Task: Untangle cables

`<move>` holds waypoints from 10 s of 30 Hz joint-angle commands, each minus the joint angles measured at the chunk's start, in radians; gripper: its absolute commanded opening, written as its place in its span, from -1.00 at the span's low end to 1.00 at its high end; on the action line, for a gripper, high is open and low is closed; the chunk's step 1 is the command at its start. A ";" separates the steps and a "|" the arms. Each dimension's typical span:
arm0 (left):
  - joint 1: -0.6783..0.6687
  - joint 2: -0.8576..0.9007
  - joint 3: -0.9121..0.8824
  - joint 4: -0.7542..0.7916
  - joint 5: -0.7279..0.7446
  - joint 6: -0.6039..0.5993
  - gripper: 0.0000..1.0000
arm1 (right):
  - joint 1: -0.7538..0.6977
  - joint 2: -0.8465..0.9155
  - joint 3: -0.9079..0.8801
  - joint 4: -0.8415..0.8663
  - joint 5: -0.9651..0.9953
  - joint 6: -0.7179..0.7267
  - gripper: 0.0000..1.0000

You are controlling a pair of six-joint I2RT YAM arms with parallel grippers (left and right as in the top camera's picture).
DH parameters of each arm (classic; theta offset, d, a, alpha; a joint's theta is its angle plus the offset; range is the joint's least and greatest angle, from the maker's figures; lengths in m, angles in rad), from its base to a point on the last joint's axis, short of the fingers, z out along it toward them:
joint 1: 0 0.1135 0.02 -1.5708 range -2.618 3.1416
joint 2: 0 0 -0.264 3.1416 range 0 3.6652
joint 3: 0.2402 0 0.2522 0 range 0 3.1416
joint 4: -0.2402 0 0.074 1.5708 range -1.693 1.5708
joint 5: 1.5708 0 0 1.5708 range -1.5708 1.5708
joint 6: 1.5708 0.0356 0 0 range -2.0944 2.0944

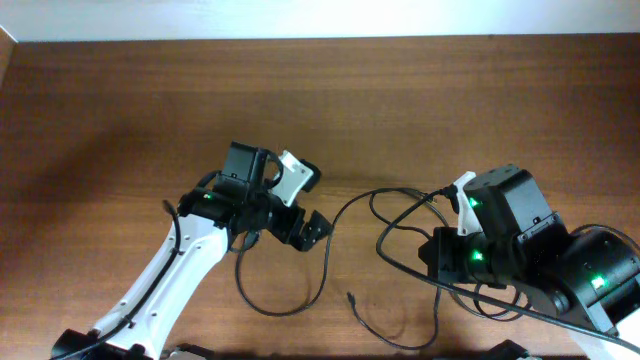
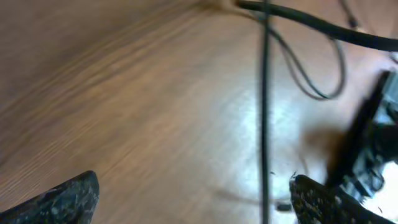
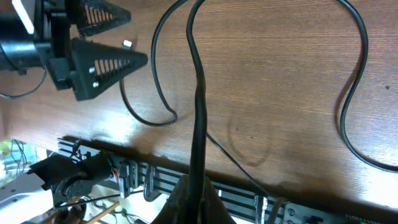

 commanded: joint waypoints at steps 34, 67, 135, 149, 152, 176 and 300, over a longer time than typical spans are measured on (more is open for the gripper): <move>-0.092 0.166 -0.002 0.128 -0.135 -0.150 -1.00 | 0.005 0.000 0.023 0.009 -0.005 -0.007 -0.92; 0.052 0.166 -0.002 0.107 -0.340 -0.604 -0.38 | -0.185 0.000 0.082 0.320 0.184 0.005 -0.92; 0.051 0.166 -0.002 0.083 -0.349 -0.604 -0.94 | -0.964 0.726 0.082 0.764 0.205 -0.122 0.11; 0.052 0.166 -0.002 0.066 -0.359 -0.603 -1.00 | -0.756 0.726 0.082 0.534 -0.298 -0.439 -0.02; 0.052 0.163 -0.001 0.065 -0.348 -0.603 -1.00 | -0.649 0.726 0.082 0.474 -0.306 -0.316 -0.02; 0.051 -0.142 0.000 0.137 0.072 -0.081 -1.00 | -0.117 0.726 0.082 0.665 -0.365 0.523 -0.02; -0.061 -0.190 0.000 0.137 -0.146 -0.109 0.97 | -0.835 1.070 0.505 0.827 0.257 0.345 -0.92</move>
